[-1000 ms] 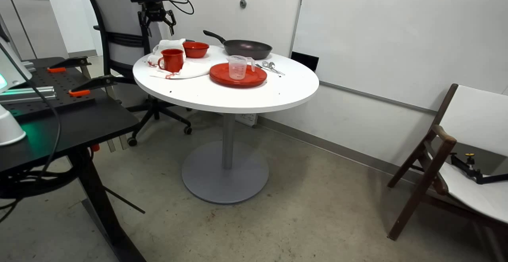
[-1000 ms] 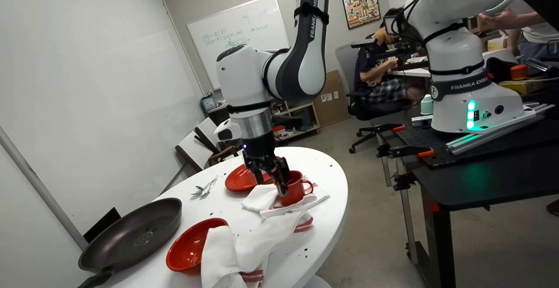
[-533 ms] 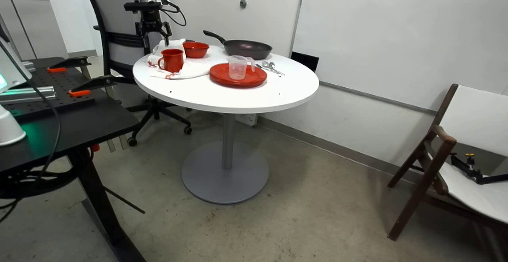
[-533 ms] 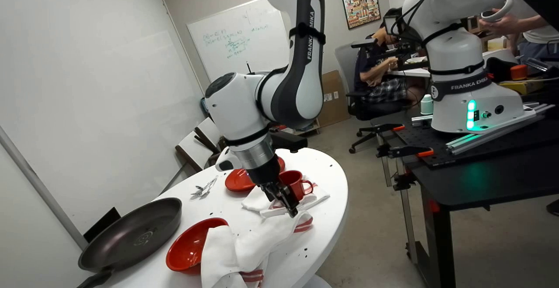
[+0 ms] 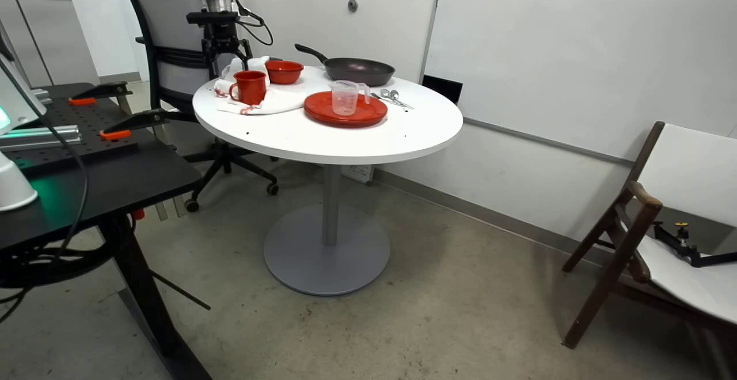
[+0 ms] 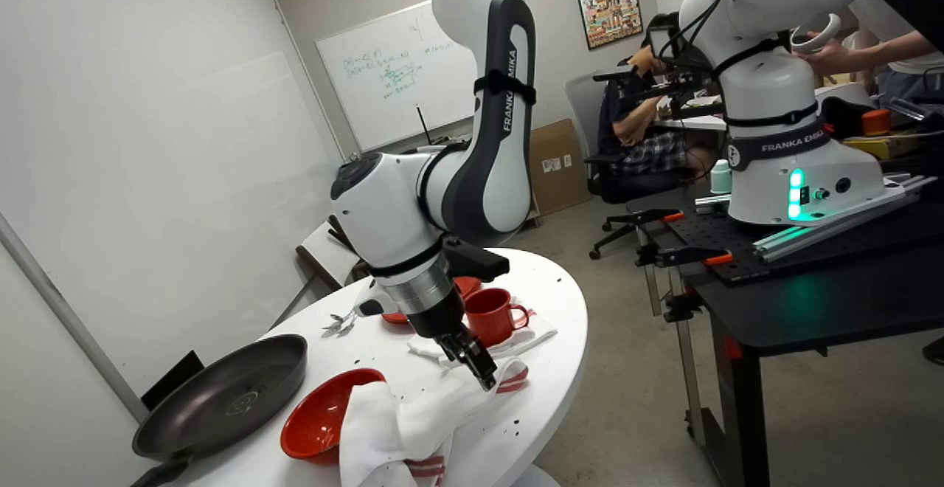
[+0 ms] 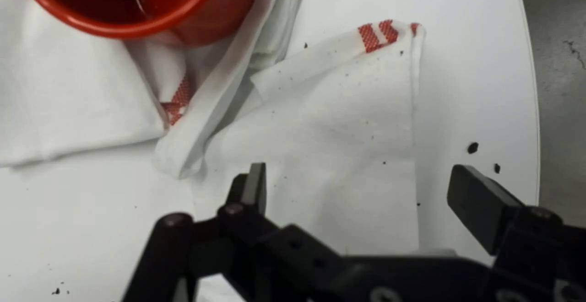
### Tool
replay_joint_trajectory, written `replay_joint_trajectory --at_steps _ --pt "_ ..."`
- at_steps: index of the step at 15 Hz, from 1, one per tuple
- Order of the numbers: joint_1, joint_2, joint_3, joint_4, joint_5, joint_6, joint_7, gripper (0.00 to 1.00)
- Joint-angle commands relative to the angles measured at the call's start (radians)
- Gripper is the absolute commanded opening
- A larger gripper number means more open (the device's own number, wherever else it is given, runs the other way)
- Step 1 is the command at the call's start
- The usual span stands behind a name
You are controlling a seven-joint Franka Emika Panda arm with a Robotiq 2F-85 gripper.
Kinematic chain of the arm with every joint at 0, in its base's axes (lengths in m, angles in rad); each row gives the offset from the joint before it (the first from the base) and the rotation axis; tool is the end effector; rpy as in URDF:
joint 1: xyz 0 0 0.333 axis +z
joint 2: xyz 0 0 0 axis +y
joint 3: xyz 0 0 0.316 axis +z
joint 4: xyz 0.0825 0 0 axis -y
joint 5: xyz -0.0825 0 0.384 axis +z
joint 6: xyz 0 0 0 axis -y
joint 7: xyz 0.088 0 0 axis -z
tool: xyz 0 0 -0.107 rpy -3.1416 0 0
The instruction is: Use the tea towel to wipe the table
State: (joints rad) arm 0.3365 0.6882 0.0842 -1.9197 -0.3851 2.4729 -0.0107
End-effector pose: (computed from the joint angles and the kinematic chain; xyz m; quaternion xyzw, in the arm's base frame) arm 0.5509 0.2475 0.1195 0.9285 0.3570 -0.0440 0.0925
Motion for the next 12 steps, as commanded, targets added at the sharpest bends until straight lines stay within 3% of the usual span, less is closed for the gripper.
replay_joint_trajectory --at_steps 1,12 --pt "0.004 0.074 0.0 0.121 0.02 -0.054 -0.008 1.0" --pt "0.001 0.227 0.01 0.331 0.06 -0.075 -0.013 1.0"
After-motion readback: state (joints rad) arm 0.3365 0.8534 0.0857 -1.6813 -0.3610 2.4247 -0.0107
